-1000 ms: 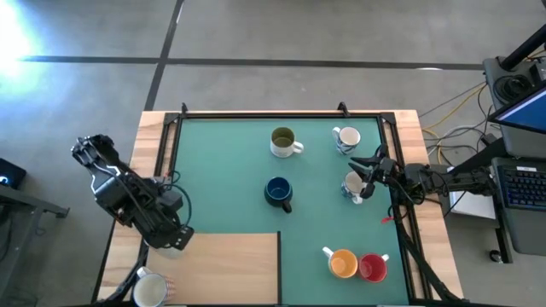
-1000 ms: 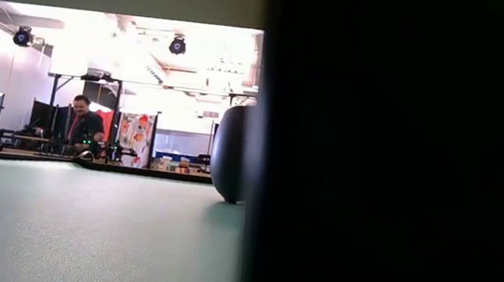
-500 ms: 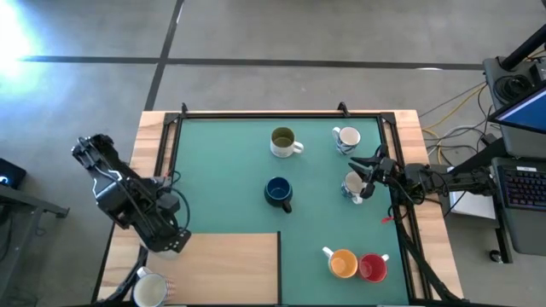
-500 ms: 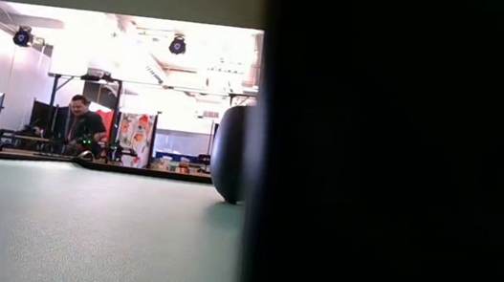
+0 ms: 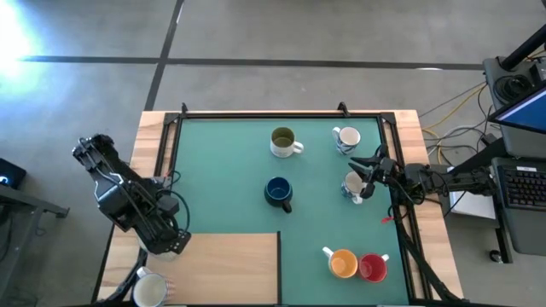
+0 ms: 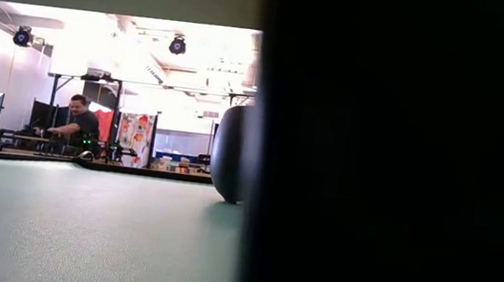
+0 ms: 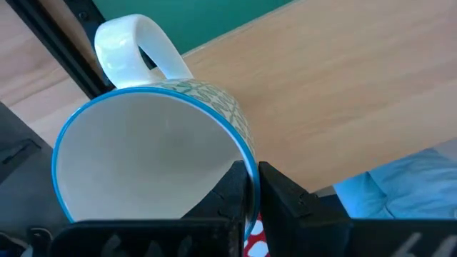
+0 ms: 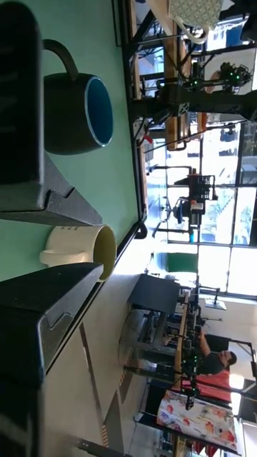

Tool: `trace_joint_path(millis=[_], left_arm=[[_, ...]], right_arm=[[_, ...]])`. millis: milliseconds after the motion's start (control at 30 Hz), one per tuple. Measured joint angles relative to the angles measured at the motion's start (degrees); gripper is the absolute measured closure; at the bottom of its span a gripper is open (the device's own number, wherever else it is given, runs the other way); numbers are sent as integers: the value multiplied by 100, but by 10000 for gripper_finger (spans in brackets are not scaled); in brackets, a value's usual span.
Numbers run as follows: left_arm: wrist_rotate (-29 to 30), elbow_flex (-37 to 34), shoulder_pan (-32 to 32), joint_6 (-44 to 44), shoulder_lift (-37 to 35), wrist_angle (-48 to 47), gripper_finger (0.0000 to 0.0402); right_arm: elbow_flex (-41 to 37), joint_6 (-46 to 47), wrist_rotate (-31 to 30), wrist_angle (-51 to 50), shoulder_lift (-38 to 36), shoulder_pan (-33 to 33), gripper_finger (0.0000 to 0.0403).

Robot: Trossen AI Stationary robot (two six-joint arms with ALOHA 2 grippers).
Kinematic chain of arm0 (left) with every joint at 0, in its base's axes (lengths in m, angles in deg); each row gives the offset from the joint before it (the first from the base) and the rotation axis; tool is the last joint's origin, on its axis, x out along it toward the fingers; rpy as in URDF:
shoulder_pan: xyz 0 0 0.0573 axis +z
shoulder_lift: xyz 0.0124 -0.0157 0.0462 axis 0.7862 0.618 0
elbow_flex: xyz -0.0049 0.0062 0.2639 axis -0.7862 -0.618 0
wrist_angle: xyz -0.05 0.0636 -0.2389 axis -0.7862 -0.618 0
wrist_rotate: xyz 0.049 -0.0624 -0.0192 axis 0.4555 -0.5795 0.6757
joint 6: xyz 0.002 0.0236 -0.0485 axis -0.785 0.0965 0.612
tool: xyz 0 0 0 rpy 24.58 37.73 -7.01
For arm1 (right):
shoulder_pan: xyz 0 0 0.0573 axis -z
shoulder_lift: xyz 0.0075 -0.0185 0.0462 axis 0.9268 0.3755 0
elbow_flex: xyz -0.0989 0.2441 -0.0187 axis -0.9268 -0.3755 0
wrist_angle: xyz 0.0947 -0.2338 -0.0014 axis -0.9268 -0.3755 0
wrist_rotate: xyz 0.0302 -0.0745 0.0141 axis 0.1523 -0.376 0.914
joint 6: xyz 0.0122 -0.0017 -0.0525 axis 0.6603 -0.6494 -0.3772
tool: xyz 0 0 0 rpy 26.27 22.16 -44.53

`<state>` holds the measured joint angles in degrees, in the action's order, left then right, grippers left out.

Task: Place coffee mugs
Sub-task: Put the green patterned mug on the shelf

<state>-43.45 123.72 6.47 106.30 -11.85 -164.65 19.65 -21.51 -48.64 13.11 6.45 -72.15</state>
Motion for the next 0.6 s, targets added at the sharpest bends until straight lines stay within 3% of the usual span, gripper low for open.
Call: trace_joint_path(millis=[333, 600], left_arm=[[-4, -22, -2, 48, -2, 0, 391], [-20, -42, -9, 171, 0, -67, 353]], right_arm=[[0, -1, 1, 0, 2, 0, 321], [-1, 1, -1, -1, 0, 0, 321]])
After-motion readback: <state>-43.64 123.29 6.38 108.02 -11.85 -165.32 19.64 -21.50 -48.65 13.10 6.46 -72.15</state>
